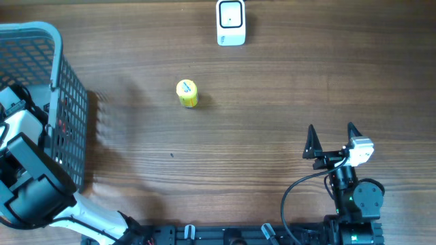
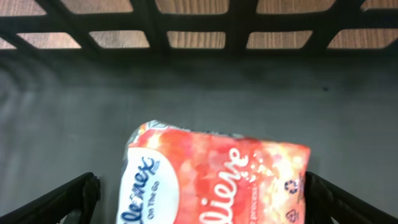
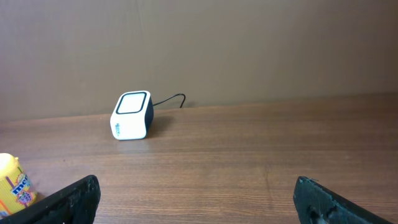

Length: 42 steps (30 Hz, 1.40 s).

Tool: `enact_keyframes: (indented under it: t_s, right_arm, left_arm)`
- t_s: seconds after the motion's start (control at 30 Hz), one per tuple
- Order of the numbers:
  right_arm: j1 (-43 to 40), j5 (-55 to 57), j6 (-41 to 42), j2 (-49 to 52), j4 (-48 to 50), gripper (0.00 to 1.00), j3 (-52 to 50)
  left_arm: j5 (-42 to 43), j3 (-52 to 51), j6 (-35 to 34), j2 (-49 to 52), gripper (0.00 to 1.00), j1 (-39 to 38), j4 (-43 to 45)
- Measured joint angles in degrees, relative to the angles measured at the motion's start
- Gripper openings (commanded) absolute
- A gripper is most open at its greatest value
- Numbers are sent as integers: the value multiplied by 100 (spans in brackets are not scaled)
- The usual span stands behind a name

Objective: Scan the item barcode
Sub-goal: 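Reach the left gripper back into the basket and grasp the Kleenex pack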

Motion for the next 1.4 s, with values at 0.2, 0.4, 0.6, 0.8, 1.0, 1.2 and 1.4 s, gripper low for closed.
enact_keyframes:
  t_s: [0.2, 0.4, 0.6, 0.8, 1.0, 1.2, 1.4]
  right_arm:
    - [0, 0, 0, 0, 0, 100, 0]
    - [0, 0, 0, 0, 0, 100, 0]
    - [0, 0, 0, 0, 0, 100, 0]
    - [0, 0, 0, 0, 0, 100, 0]
    - [0, 0, 0, 0, 0, 100, 0]
    - [0, 0, 0, 0, 0, 100, 0]
    - [0, 0, 0, 0, 0, 100, 0]
  left_arm:
    - [0, 0, 35, 44, 76, 0, 184]
    - [-17, 7, 17, 136, 71, 0, 313]
    - [-48, 26, 15, 164, 58, -2, 337]
    - [39, 35, -2, 160, 57, 4, 310]
    - [330, 22, 13, -39, 60, 7, 59]
    - [608, -42, 20, -1084, 60, 4, -142]
    - [957, -42, 20, -2712, 60, 4, -197]
